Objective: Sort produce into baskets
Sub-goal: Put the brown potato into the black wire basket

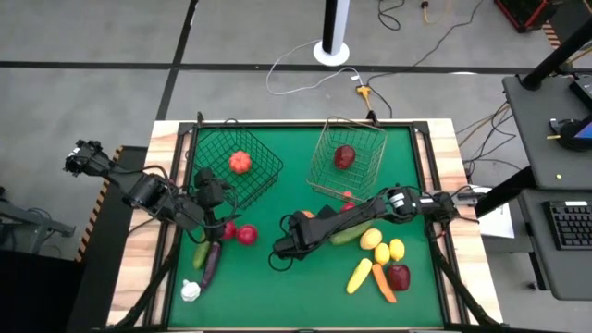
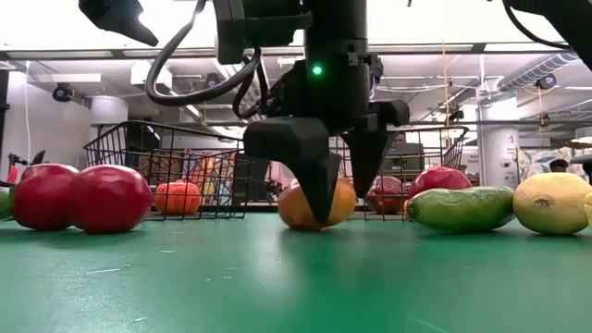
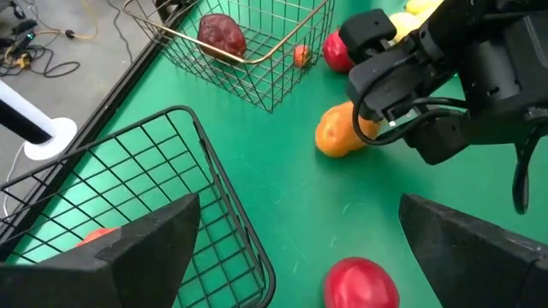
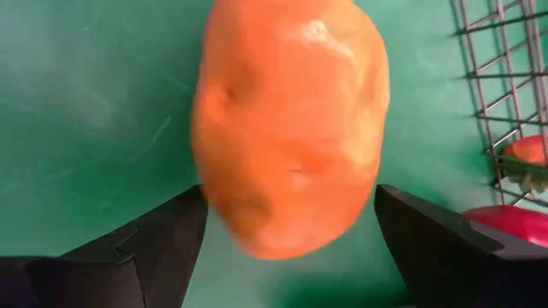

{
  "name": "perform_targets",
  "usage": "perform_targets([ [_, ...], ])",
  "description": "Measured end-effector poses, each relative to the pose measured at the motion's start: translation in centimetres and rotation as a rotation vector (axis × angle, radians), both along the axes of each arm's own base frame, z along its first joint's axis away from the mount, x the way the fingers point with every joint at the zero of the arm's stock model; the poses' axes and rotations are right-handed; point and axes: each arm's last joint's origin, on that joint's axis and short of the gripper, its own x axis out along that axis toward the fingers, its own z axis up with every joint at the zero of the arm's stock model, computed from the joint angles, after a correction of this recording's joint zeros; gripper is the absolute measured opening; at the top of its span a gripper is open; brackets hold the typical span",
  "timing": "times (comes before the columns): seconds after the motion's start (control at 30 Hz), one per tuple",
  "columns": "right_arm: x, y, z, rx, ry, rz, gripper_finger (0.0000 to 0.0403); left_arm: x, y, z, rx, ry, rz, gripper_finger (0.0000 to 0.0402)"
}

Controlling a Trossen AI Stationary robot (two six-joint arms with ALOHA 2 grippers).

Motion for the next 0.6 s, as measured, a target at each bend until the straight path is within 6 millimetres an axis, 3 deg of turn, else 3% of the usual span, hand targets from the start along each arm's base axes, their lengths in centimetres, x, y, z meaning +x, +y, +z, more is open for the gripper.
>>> perform_targets([
  [0.4,0.16,-0.12,0.29,-0.025,-0.025,0.017,0.0289,0.02,-0.01,0.02,-0.002,-0.002,0.0,0.038],
  [0.6,0.29,-0.08,0.29,-0.019,-0.028,0.045,0.0239,0.05,-0.03,0.05,-0.001,-0.006,-0.004,0.038],
])
